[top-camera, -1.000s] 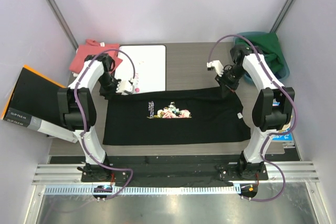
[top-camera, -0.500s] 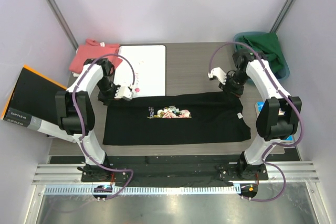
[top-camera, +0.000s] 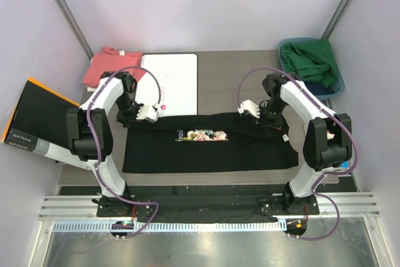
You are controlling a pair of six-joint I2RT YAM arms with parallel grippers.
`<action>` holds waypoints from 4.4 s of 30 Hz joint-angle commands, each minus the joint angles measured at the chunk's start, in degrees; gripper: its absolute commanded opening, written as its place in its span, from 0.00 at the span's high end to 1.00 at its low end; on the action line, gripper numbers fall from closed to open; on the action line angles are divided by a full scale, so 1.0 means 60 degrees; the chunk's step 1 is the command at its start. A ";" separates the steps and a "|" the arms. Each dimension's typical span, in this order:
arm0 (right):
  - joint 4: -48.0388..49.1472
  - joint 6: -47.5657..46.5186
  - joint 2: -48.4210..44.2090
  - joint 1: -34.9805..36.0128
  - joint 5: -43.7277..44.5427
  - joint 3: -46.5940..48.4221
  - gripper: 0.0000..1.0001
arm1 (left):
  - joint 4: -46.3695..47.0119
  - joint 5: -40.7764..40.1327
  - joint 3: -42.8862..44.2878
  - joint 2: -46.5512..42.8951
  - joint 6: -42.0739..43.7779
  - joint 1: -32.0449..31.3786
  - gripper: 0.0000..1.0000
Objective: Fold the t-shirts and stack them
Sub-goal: Fold the other side of the tshirt into a rectangle
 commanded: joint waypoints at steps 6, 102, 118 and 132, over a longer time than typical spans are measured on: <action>-0.1080 -0.0311 -0.0827 0.0176 0.0433 -0.0475 0.99 | -0.1360 0.0023 -0.0342 -0.0322 0.0278 -0.0219 1.00; 0.1540 0.0625 0.3245 0.0996 -0.0504 0.1751 0.59 | -0.0014 -0.0123 0.0507 0.0776 -0.0733 -0.0600 0.52; 0.1455 0.0582 0.3128 0.1040 -0.0269 0.1765 0.99 | -0.0014 -0.0079 0.0405 0.0732 -0.0733 -0.0644 0.53; -0.0304 0.0713 0.2234 0.1553 -0.0431 0.1898 0.89 | 0.0001 0.0023 0.0258 0.0732 -0.0645 -0.0863 0.53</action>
